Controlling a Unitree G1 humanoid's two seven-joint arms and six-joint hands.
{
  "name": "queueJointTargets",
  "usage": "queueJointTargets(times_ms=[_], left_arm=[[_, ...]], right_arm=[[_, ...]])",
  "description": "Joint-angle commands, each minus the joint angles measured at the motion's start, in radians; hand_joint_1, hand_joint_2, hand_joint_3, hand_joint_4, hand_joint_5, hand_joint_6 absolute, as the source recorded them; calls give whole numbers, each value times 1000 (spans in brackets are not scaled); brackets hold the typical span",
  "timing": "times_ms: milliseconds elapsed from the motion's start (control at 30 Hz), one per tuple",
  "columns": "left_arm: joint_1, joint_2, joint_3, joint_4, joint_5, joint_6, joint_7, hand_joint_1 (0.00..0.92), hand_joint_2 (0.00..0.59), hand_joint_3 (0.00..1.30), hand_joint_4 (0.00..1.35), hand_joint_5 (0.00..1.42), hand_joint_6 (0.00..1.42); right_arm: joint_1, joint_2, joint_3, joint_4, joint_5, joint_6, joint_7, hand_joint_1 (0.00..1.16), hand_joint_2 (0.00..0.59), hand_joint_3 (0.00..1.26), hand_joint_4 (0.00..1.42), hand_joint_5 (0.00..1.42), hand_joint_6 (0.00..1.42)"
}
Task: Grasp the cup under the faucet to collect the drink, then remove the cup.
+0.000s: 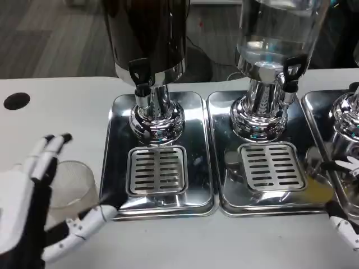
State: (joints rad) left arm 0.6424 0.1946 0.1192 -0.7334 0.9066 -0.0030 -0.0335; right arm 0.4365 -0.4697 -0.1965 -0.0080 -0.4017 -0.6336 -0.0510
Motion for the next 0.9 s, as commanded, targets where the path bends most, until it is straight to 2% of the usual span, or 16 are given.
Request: queueJointTargets(times_ms=[33,333,667,900], left_arm=[[-36,-2,35,-20,1,56,-41,0,43,136,55,176,418],[-176,40,33,46,93,193,-155,7,14,85,57,226,491],[-250,73,-20,146,229,266,-196,168,20,43,57,318,618],[-286,85,-66,212,276,295,-209,248,32,43,87,422,725]], right_arm=[[0,2,5,3,5,-14,-3,575,398,276,154,108,0],[13,10,21,11,2,-28,-11,580,400,275,154,108,0],[34,8,3,24,22,-55,-13,583,401,272,154,98,0],[42,4,-6,38,33,-74,-10,584,401,272,154,104,0]])
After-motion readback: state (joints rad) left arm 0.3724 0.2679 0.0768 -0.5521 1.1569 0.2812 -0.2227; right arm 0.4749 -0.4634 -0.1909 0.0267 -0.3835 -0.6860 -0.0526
